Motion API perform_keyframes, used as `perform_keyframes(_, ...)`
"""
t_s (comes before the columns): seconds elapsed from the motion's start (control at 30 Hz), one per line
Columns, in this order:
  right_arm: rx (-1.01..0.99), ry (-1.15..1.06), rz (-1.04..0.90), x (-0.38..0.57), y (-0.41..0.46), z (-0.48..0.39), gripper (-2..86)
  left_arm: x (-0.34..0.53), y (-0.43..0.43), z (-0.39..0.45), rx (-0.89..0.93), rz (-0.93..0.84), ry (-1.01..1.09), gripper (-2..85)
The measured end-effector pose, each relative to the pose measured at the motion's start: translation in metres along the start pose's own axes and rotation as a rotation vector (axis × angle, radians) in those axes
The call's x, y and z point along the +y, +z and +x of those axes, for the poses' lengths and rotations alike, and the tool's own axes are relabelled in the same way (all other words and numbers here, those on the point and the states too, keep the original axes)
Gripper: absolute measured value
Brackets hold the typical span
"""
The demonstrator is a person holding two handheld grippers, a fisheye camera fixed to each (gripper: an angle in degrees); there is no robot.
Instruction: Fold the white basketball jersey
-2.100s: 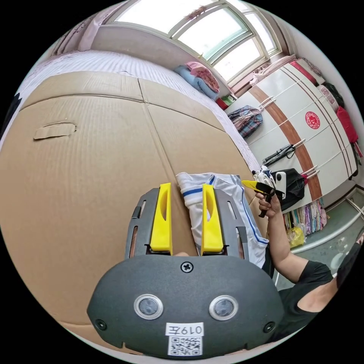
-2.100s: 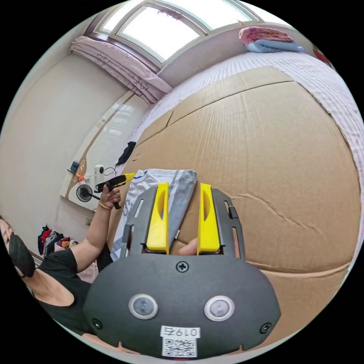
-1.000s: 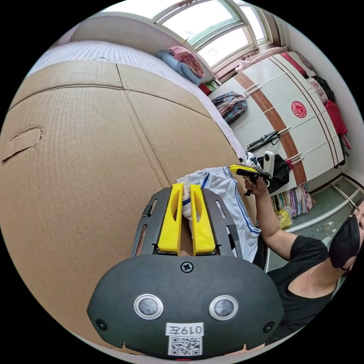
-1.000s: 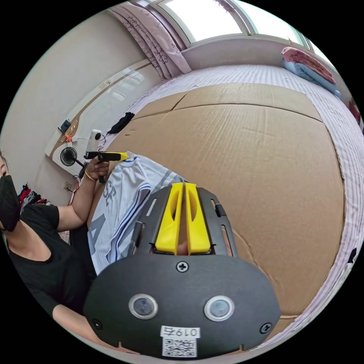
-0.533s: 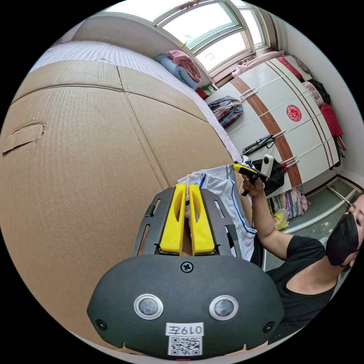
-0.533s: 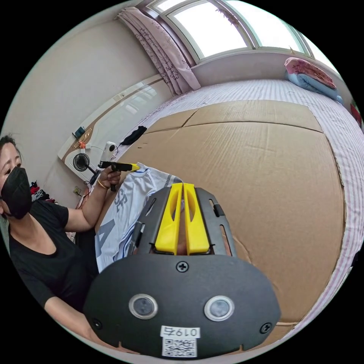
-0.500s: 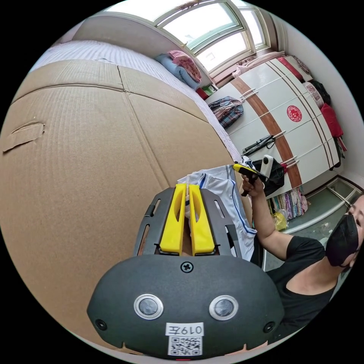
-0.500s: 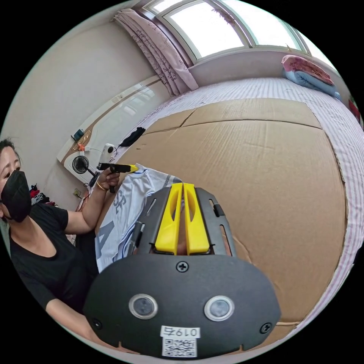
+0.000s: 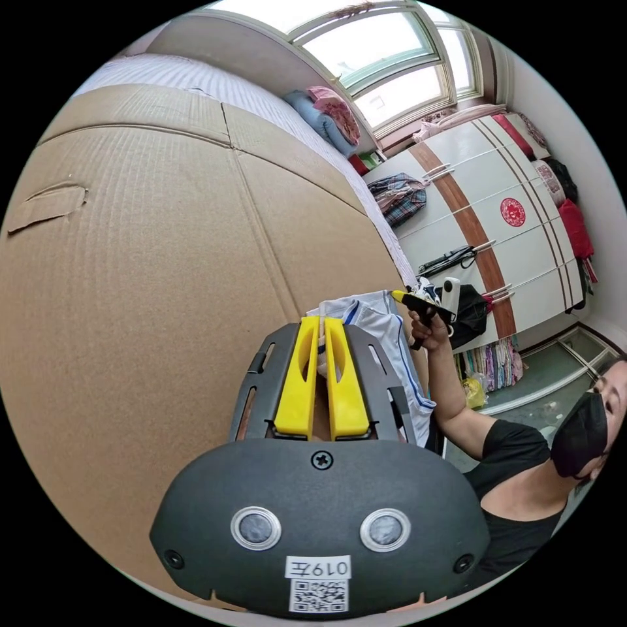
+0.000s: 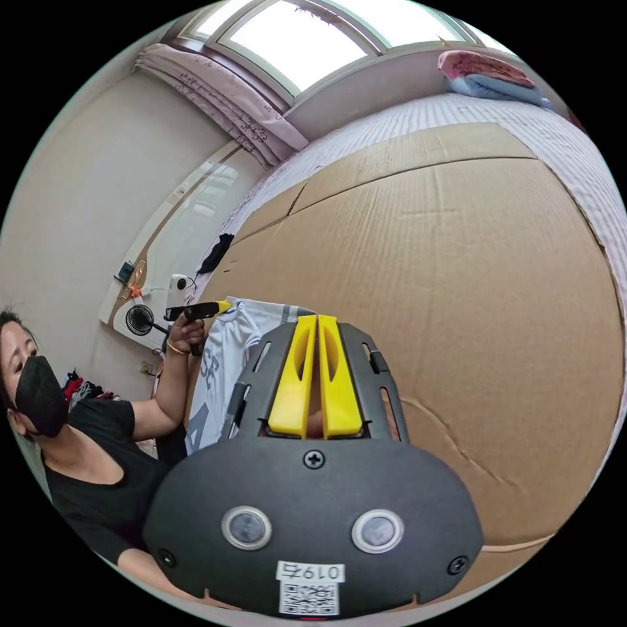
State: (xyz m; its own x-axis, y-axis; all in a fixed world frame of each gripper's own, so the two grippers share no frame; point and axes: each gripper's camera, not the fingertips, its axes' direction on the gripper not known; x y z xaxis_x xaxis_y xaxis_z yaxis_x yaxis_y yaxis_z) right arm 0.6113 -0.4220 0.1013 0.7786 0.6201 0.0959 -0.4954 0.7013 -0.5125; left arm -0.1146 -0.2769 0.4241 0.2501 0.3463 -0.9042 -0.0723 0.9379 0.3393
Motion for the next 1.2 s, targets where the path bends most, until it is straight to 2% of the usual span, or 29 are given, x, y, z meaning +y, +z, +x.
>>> perform_keyframes(0.23, 0.072, 0.036, -0.039, -0.009, 0.027, 0.000, 1.4, 0.001, 0.011, 0.005, -0.003, 0.000, -0.019, 1.7)
perform_keyframes(0.37, 0.102, 0.035, 0.015, -0.010, 0.023, -0.001, 5.1, 0.002, 0.016, 0.009, -0.002, 0.002, -0.019, 1.8)
perform_keyframes(0.5, 0.151, -0.116, 0.075, -0.012, 0.016, -0.038, 5.6, 0.004, 0.013, 0.017, -0.016, 0.022, 0.004, 1.7)
perform_keyframes(0.67, 0.105, -0.278, -0.051, -0.011, 0.064, -0.074, 7.4, 0.014, -0.020, 0.028, -0.025, 0.107, 0.069, 2.5)
perform_keyframes(0.8, 0.031, -0.256, -0.110, -0.011, 0.087, -0.057, 8.5, 0.021, -0.013, 0.046, -0.057, -0.001, 0.218, 5.5)
perform_keyframes(0.9, -0.042, -0.211, -0.097, -0.013, 0.090, -0.039, 8.7, 0.019, 0.005, 0.043, -0.112, -0.083, 0.169, 7.0)
perform_keyframes(1.13, -0.043, -0.219, -0.172, -0.016, 0.123, -0.022, 8.2, 0.025, 0.000, 0.039, 0.011, -0.037, 0.146, 5.1)
perform_keyframes(1.2, -0.032, -0.221, -0.175, -0.016, 0.129, -0.019, 7.8, 0.025, 0.003, 0.044, -0.011, -0.047, 0.155, 3.4)
